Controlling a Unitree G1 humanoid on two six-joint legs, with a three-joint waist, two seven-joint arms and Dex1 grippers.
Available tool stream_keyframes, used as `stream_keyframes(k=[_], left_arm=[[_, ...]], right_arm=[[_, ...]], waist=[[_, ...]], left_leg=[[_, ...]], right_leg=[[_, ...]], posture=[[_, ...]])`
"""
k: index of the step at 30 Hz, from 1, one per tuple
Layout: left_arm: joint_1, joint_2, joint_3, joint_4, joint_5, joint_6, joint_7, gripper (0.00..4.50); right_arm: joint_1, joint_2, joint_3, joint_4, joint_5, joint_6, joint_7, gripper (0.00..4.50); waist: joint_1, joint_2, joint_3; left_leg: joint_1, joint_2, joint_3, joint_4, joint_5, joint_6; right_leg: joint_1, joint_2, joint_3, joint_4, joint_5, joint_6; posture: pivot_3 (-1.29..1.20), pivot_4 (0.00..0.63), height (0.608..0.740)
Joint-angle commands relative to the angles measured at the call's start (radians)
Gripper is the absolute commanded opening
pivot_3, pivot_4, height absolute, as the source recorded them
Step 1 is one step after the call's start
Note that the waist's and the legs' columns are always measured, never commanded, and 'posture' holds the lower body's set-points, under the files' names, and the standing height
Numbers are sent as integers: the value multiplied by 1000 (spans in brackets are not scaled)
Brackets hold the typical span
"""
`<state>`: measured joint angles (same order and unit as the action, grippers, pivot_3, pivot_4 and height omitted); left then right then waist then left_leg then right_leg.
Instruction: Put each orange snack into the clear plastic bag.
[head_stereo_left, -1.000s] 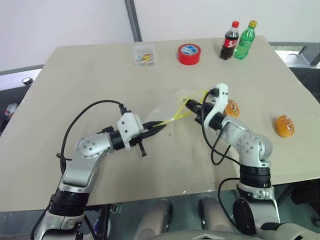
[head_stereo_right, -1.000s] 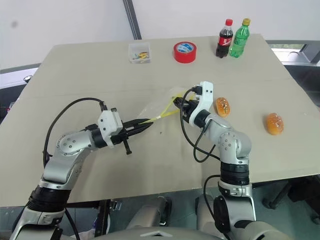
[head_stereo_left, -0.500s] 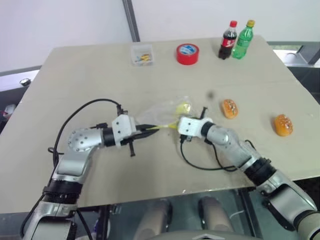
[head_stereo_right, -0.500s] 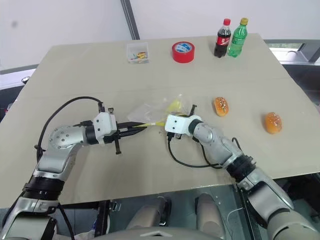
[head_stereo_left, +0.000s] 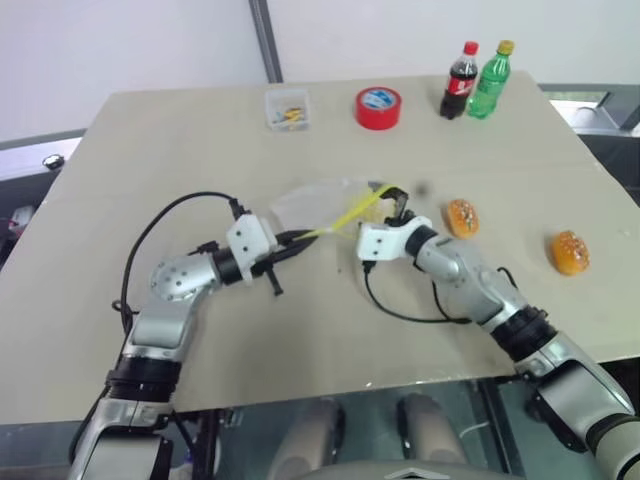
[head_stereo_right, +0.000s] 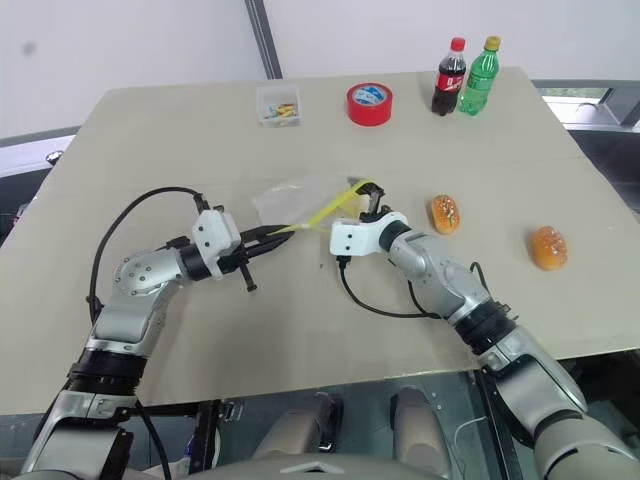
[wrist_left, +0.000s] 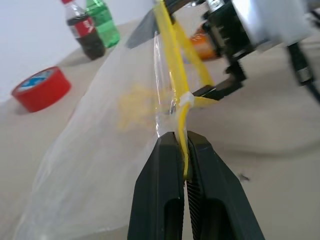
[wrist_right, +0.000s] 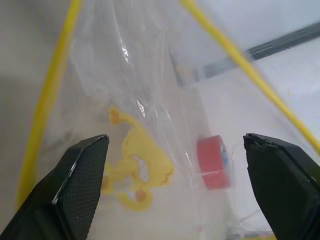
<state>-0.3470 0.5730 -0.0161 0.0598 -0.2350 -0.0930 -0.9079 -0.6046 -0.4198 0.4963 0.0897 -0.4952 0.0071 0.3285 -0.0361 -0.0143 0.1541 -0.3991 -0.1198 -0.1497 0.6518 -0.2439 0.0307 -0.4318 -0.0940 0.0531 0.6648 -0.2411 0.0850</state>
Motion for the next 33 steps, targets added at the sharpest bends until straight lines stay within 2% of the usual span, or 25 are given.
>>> stream_keyframes(k=[1,4,8,11,18,19,20,23,24,27,33], left_arm=[[-35,-24,19,-8,26,30,84,0],[-58,-49,20,4,33,50,122,0],[-84,-67,27,21,39,63,148,0],[-95,-80,23,19,34,72,157,0],[-69,-100,27,-46,-23,117,132,0],[-67,-100,27,-51,-28,123,130,0],[-65,-98,27,-55,-29,127,129,0],[-64,-95,29,-59,-34,133,124,0],[-65,-96,31,-58,-35,134,126,0],[-68,-99,33,-58,-40,138,133,0],[-58,-100,45,-81,-101,184,109,0]], right_arm=[[58,-48,-139,-186,155,113,167,4469],[118,-48,-246,-289,253,255,217,4469],[175,-30,-359,-316,307,422,198,4469],[178,50,-461,-216,356,551,101,4469],[123,129,-580,-43,449,602,15,4469],[120,130,-583,-35,456,605,13,3939],[117,132,-588,-27,465,607,10,3828],[113,131,-590,-16,483,603,2,2569],[113,127,-585,-13,481,592,-2,1929],[120,118,-572,-29,477,548,-2,755],[161,117,-509,-251,588,568,142,755]], waist=[[2,0,0],[2,0,0],[-2,0,0],[0,0,0],[-2,-1,-1],[-3,-1,-1],[-4,0,-1],[-5,0,-1],[-5,0,-1],[-4,0,-1],[-7,0,-1]], left_leg=[[0,0,0,0,0,0],[0,0,0,0,0,0],[0,1,0,0,0,0],[0,1,0,0,0,0],[0,0,1,0,0,0],[0,0,1,0,0,0],[0,0,1,0,0,0],[0,0,1,0,0,0],[0,0,1,0,0,0],[0,0,1,1,0,0],[0,0,1,0,0,0]], right_leg=[[0,0,0,0,0,0],[0,0,0,0,0,0],[0,0,0,0,0,0],[0,0,0,1,0,0],[0,0,1,1,0,0],[0,0,1,1,0,0],[0,0,1,1,0,0],[0,0,1,1,0,0],[0,0,1,1,0,0],[0,0,1,1,0,0],[0,0,1,1,0,0]], posture=[[0,150,713],[0,150,713],[0,150,713],[0,150,713],[0,150,713],[0,150,713],[0,150,713],[0,150,713],[0,150,713],[0,150,713],[0,150,713]])
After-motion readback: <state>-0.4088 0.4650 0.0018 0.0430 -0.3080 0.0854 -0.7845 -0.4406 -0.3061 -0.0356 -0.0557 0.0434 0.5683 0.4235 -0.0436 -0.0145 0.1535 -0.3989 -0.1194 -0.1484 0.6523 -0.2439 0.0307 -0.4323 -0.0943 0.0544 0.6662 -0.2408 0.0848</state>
